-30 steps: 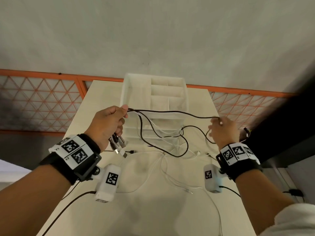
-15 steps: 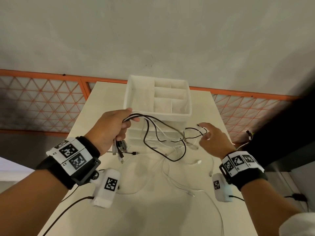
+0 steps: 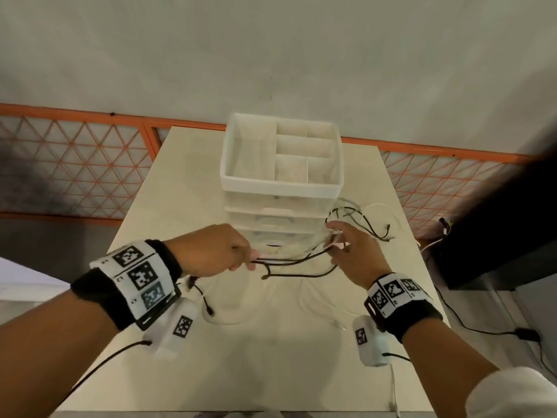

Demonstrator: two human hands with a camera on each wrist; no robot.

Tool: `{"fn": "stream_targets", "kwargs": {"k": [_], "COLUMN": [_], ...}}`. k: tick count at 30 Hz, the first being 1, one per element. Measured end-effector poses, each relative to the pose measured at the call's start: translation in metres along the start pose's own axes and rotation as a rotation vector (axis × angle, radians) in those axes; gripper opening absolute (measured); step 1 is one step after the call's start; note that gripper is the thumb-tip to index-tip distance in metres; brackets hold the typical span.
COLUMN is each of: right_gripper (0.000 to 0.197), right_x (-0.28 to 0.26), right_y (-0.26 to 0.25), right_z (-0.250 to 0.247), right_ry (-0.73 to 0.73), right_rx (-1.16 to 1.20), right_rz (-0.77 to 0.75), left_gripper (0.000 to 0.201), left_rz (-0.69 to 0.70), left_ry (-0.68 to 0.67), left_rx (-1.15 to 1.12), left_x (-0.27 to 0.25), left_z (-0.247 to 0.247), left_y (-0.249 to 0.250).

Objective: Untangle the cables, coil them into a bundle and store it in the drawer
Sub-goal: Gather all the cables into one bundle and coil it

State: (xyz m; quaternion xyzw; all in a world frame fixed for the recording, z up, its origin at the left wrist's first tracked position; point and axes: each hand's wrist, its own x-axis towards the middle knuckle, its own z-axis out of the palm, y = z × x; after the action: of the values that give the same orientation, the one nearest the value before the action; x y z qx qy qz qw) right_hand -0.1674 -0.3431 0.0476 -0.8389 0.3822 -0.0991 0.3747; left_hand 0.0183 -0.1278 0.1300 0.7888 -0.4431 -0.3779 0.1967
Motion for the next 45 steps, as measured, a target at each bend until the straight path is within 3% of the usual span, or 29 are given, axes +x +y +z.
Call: {"fn": "stream_targets", "kwargs": {"k": [2, 6, 8, 10, 14, 18, 22, 27, 29, 31, 37, 40, 44, 45], "right_gripper": [0.053, 0.033, 0.035, 0.039, 0.013, 0.021, 0.011, 0.001, 0.012, 0.019, 0.017, 0.023, 0.003, 0.014], "right_x": [-0.010, -0.030, -0.039, -0.047, -0.052, -0.038, -0.020, -0.012, -0.014, -0.015, -0.014, -0.013, -0.005, -0.003], "right_y": [0.010, 0.053, 0.072, 0.085, 0.090, 0.071, 0.006, -0.071, -0.095, -0.113, -0.148, -0.147, -0.112, -0.097], "right_z": [0.007, 0.017, 0.018, 0.021, 0.028, 0.020, -0.006, -0.025, -0.028, -0.029, -0.030, -0.029, -0.016, -0.011], "right_ry": [-0.146, -0.116, -0.202, -0.275, -0.228, -0.159, -0.044, 0.052, 0.066, 0.064, 0.050, 0.021, -0.033, -0.068], "right_rx": [0.012, -0.294, -0.512, -0.606, -0.619, -0.357, -0.013, 0.501, 0.652, 0.740, 0.773, 0.642, 0.102, -0.038], "right_rz": [0.023, 0.212, 0.317, 0.374, 0.372, 0.274, 0.063, -0.038, -0.058, -0.085, -0.179, -0.199, -0.203, -0.155], "left_gripper": [0.036, 0.037, 0.038, 0.038, 0.031, 0.022, 0.026, 0.024, 0.023, 0.022, 0.029, 0.028, 0.025, 0.025], "left_rz": [-0.109, -0.190, -0.200, -0.221, -0.187, -0.189, -0.158, -0.088, -0.048, -0.021, 0.006, 0.003, 0.032, 0.047], "left_ry": [0.085, 0.335, 0.403, 0.437, 0.428, 0.390, 0.356, 0.340, 0.316, 0.313, 0.267, 0.275, 0.320, 0.345], "left_rx": [0.034, -0.213, -0.365, -0.530, -0.690, -0.793, -0.832, -0.817, -0.823, -0.813, -0.849, -0.822, -0.917, -0.923], "left_x": [0.005, 0.013, 0.016, 0.018, 0.022, 0.024, 0.024, 0.019, 0.016, 0.015, 0.013, 0.011, 0.011, 0.009], "left_z": [0.011, 0.023, 0.023, 0.021, 0.014, 0.010, 0.007, 0.002, 0.002, 0.004, 0.007, 0.003, -0.008, -0.012], "left_y": [-0.012, -0.023, -0.024, -0.023, -0.018, -0.012, -0.008, 0.002, 0.008, 0.013, 0.017, 0.014, 0.011, 0.011]}}
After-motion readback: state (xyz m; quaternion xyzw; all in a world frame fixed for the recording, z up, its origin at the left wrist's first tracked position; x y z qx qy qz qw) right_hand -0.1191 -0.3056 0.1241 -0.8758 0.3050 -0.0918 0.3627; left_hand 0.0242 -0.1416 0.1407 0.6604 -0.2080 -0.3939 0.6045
